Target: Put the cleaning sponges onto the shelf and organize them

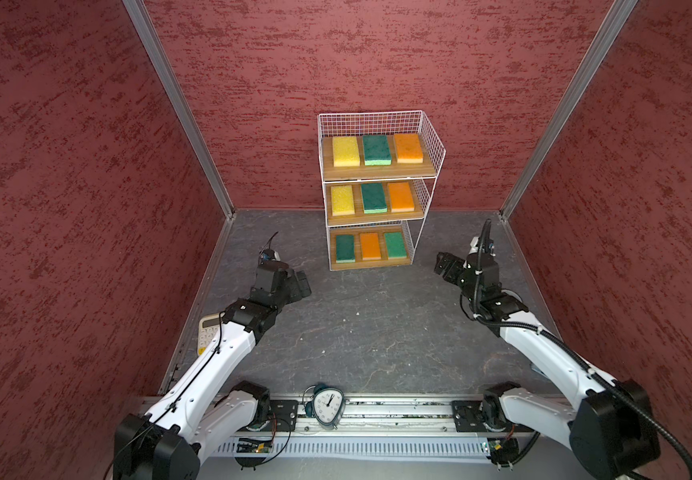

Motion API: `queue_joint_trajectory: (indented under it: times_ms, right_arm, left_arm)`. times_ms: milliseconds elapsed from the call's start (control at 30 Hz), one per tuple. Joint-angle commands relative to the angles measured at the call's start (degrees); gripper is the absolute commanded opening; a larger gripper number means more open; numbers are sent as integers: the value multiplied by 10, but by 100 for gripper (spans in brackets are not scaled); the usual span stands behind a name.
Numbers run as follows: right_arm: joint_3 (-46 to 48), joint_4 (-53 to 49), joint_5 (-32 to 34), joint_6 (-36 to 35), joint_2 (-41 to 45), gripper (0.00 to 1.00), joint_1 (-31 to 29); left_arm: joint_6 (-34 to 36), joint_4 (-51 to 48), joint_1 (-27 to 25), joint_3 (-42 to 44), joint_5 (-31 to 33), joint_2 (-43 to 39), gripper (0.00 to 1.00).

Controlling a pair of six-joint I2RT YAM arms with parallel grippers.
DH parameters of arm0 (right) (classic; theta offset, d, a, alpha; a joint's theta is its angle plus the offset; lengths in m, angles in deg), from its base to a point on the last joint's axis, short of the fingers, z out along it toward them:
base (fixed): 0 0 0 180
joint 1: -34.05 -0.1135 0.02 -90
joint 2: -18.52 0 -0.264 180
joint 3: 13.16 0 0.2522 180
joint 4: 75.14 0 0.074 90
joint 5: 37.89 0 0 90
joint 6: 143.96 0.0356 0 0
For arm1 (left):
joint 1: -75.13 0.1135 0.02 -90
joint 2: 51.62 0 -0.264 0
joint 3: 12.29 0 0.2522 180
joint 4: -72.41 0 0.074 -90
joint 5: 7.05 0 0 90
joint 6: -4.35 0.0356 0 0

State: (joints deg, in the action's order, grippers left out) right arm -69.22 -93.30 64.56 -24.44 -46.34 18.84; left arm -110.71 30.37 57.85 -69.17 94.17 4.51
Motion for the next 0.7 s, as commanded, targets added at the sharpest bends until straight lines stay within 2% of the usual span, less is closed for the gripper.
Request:
queue_joint_trajectory:
  times_ms: [0, 233, 400, 500, 667]
  right_arm:
    - [-31, -43, 7, -57, 3, 99, 28]
    - [-63, -47, 3, -117, -3, 99, 89]
    - [-49, -12, -5, -152, -11, 99, 132]
    - [-45, -6, -13, -158, -25, 99, 157]
    - [10, 80, -22, -168, -32, 99, 186]
  left_arm:
    - [15, 24, 10, -8, 18, -15, 99]
    - [3, 36, 55, 1, 77, -14, 100]
    - [20, 100, 94, 10, 105, -6, 99]
    - [32, 126, 119, 8, 102, 4, 100]
    - [62, 150, 154, 1, 85, 49, 99]
